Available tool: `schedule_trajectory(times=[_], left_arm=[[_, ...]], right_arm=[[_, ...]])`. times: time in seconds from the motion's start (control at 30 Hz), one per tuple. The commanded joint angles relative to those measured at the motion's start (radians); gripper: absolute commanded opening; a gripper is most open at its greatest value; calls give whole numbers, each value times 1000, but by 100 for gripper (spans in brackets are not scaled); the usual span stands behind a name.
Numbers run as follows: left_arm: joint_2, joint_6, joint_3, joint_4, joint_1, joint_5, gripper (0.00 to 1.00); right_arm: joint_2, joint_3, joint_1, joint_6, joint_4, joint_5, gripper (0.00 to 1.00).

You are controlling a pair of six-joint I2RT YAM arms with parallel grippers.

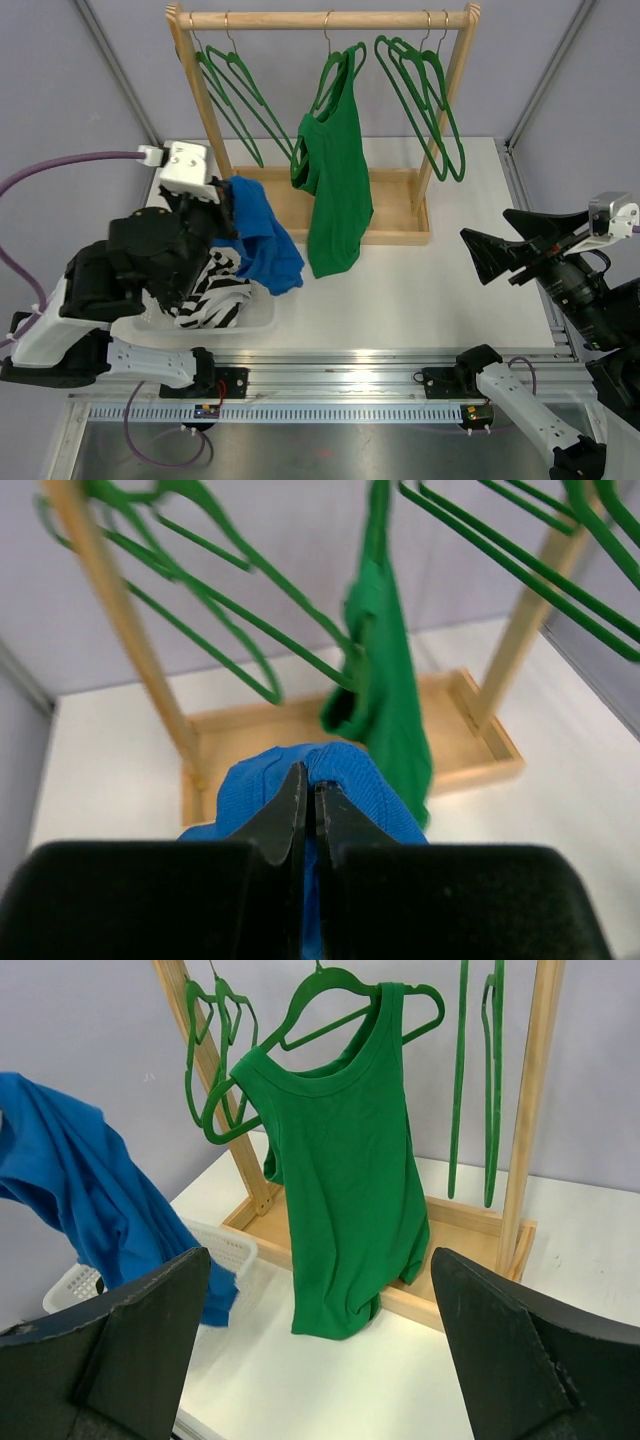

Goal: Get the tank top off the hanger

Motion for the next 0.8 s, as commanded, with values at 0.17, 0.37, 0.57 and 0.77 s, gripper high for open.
schedule_trajectory(times=[0.17,0.37,0.57,0.77], left_arm=[[-197,165,-135,116,19,-318,0],[-319,-126,-313,-64,43,-262,0],[-261,-210,-526,-62,312,67,0],[-265,-405,-734,-87,580,304,0]], right_arm=[[26,1,-3,3,72,6,100],[65,-6,-5,40,118,-50,99],[116,-3,-5,92,168,-106,100],[133,-37,-5,109,193,-129,99]])
